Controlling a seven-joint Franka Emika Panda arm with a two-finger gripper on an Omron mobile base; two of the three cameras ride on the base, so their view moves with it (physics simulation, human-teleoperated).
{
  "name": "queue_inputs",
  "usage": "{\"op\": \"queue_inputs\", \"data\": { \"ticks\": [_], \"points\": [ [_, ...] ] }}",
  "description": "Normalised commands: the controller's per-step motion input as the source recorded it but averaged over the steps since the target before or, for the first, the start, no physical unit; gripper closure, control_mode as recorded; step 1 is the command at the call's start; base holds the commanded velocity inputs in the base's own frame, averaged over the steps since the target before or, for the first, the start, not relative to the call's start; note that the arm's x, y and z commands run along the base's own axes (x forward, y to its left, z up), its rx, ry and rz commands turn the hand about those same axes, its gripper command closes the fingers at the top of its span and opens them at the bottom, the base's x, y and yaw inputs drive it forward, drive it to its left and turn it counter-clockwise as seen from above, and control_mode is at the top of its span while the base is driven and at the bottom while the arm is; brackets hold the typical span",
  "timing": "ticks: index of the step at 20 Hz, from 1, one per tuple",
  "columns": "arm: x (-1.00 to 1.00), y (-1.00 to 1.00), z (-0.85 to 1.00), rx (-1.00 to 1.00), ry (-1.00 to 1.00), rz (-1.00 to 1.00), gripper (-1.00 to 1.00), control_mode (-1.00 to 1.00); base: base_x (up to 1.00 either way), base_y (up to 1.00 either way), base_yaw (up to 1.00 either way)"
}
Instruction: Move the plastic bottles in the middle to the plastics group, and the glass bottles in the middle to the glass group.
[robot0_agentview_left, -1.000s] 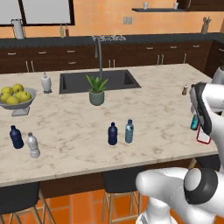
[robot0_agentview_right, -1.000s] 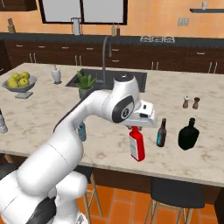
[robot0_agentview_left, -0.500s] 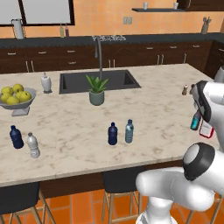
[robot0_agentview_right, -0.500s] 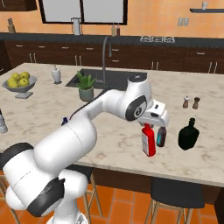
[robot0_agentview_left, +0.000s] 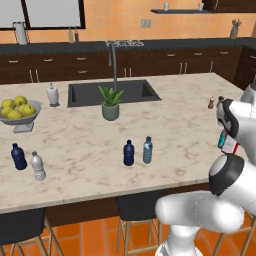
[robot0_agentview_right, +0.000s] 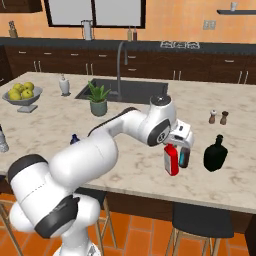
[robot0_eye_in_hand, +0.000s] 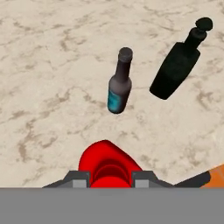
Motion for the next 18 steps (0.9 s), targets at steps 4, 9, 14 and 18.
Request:
{"op": "queue_inputs", "data": {
  "ticks": [4,9,14,18],
  "points": [
    [0.31,-0.02,-0.29,0.0,0.0,0.0,1.0,-1.0,0.0,0.0,0.0],
    [0.27,-0.05,-0.33,0.0,0.0,0.0,1.0,-1.0,0.0,0.0,0.0],
    [0.18,-0.1,-0.33,0.0,0.0,0.0,1.0,-1.0,0.0,0.0,0.0],
    [0.12,-0.01,-0.32,0.0,0.0,0.0,1.0,-1.0,0.0,0.0,0.0]
  ]
}}
